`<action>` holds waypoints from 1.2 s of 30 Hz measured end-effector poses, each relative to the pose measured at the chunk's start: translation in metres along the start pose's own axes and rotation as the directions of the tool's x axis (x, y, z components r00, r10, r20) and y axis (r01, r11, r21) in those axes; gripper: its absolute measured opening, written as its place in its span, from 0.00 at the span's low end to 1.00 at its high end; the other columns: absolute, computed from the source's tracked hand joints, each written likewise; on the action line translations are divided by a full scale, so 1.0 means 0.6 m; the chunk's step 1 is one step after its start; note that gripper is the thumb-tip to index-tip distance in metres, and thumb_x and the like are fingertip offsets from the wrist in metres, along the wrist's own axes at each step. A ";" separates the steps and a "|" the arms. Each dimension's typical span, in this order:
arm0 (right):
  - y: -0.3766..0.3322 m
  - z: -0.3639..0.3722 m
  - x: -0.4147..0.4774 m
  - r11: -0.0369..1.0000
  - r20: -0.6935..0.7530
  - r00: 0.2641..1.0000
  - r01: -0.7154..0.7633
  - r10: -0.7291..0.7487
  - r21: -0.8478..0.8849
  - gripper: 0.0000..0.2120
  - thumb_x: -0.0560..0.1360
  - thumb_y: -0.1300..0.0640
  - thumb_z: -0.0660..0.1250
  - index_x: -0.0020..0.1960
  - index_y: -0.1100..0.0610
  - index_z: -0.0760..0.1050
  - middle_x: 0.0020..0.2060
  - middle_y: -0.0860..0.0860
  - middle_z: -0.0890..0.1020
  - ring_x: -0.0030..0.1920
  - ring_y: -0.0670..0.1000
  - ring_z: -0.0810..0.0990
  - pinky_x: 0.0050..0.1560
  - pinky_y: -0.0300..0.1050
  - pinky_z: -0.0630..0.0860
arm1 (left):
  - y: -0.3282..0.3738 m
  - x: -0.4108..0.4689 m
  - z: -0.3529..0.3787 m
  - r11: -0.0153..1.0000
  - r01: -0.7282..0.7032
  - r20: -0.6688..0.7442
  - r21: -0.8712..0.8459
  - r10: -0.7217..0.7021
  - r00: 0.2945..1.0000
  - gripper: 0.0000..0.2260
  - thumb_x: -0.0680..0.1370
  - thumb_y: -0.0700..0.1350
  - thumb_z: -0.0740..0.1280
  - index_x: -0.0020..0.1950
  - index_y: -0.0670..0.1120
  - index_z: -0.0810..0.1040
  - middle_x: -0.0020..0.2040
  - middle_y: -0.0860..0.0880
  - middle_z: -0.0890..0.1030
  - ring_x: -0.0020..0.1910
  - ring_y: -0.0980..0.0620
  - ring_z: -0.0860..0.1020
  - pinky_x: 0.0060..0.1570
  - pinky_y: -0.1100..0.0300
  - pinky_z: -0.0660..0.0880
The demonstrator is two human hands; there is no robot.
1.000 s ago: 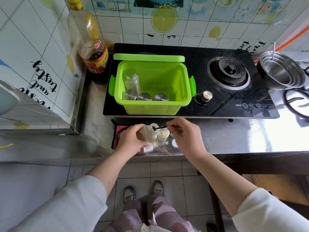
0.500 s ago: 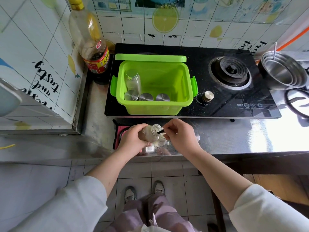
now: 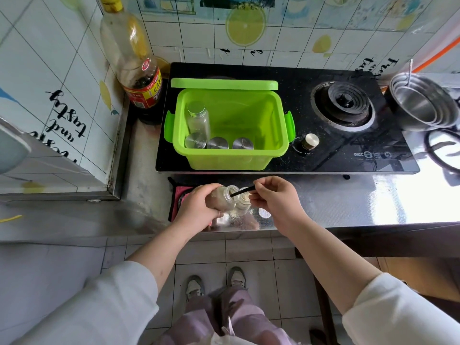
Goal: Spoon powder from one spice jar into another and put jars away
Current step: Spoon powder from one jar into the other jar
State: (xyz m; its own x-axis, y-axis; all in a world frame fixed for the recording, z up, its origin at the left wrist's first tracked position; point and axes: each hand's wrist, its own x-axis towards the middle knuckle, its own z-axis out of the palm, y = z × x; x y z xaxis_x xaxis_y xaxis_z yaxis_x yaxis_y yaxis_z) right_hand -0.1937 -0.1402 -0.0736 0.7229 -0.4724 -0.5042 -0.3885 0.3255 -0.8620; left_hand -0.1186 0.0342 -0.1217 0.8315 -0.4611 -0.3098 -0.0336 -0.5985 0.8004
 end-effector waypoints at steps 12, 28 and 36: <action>0.001 -0.010 0.005 0.991 -0.022 0.998 -0.058 0.061 0.121 0.05 0.79 0.68 0.61 0.46 0.63 0.74 0.36 0.59 0.80 0.33 0.49 0.80 0.40 0.42 0.82 | -0.001 0.002 0.001 1.000 0.014 0.012 0.019 -0.014 1.000 0.31 0.63 0.38 0.79 0.64 0.53 0.76 0.57 0.54 0.78 0.55 0.52 0.75 0.59 0.57 0.72; 0.000 -0.028 0.006 0.986 -0.064 0.994 -0.077 0.088 0.150 0.05 0.79 0.67 0.61 0.45 0.62 0.74 0.33 0.57 0.80 0.33 0.50 0.80 0.45 0.46 0.82 | -0.012 -0.002 0.001 0.996 0.086 -0.008 -0.009 -0.086 0.996 0.30 0.63 0.37 0.78 0.62 0.54 0.77 0.57 0.54 0.79 0.55 0.51 0.76 0.56 0.57 0.73; 0.004 -0.039 0.008 0.979 -0.046 0.994 -0.086 0.096 0.184 0.04 0.79 0.67 0.62 0.46 0.63 0.74 0.35 0.59 0.81 0.35 0.51 0.81 0.44 0.44 0.82 | -0.010 -0.003 0.000 0.994 0.103 -0.006 -0.026 -0.104 0.995 0.30 0.64 0.37 0.79 0.63 0.54 0.76 0.57 0.54 0.79 0.56 0.52 0.76 0.58 0.54 0.74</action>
State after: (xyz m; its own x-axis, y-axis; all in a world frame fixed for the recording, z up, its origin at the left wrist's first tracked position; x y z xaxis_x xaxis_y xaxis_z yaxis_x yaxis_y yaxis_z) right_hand -0.2043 -0.1609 -0.0793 0.6551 -0.4762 -0.5867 -0.3378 0.5100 -0.7911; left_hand -0.1203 0.0385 -0.1260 0.8341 -0.3923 -0.3878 0.0667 -0.6260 0.7769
